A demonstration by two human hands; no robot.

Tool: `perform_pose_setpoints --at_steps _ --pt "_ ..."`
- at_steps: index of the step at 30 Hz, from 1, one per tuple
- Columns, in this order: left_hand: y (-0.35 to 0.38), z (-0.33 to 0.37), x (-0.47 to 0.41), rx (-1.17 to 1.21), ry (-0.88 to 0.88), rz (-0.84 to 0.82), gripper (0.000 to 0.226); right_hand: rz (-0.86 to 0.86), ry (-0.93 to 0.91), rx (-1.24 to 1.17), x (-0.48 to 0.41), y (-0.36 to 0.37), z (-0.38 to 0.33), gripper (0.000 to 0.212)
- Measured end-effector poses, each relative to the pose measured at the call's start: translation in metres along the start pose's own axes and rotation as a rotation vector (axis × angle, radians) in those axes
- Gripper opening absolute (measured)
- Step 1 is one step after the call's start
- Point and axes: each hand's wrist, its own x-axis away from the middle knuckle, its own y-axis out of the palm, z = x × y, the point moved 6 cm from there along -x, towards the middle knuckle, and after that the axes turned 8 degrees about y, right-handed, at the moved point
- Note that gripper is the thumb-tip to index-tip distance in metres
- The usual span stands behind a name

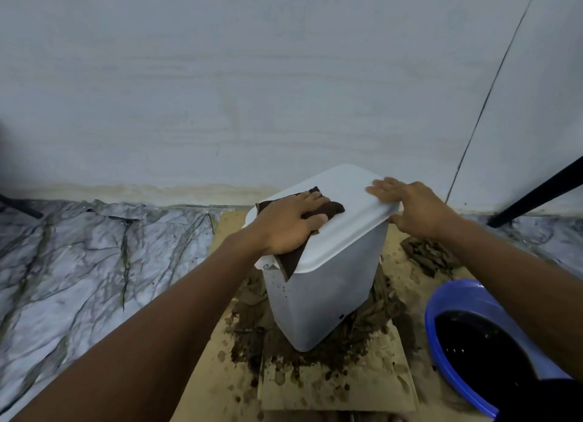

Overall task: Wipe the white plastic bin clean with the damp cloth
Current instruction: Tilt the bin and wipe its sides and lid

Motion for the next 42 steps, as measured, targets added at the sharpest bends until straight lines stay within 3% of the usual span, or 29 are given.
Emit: perform_pose_setpoints --at_steps 2,8,12,17,26,37,42 --pt "0.007 0.004 0.005 -0.013 0.015 0.002 0.051 -0.025 0.009 0.016 0.01 0.001 -0.002 0.075" --pt "0.008 0.002 0.031 -0.045 0.027 0.065 0.053 -0.133 -0.014 0.017 0.037 0.009 -0.047 0.106" --pt "-0.01 -0.029 0.051 -0.064 -0.105 0.127 0.057 -0.182 -0.085 0.004 0.042 0.015 -0.102 0.11" --pt "-0.019 -0.051 0.062 -0.006 -0.164 0.19 0.053 -0.136 -0.128 0.126 0.043 0.02 -0.148 0.115" --pt "-0.022 -0.061 0.041 0.033 -0.185 0.213 0.055 0.014 -0.109 0.132 0.033 0.037 -0.174 0.128" --pt "-0.03 -0.065 0.027 0.12 -0.206 0.292 0.045 0.139 -0.129 0.116 0.031 0.046 -0.195 0.101" --pt "-0.033 -0.056 0.021 0.213 -0.266 0.292 0.047 0.102 -0.116 0.051 0.034 0.03 -0.167 0.097"
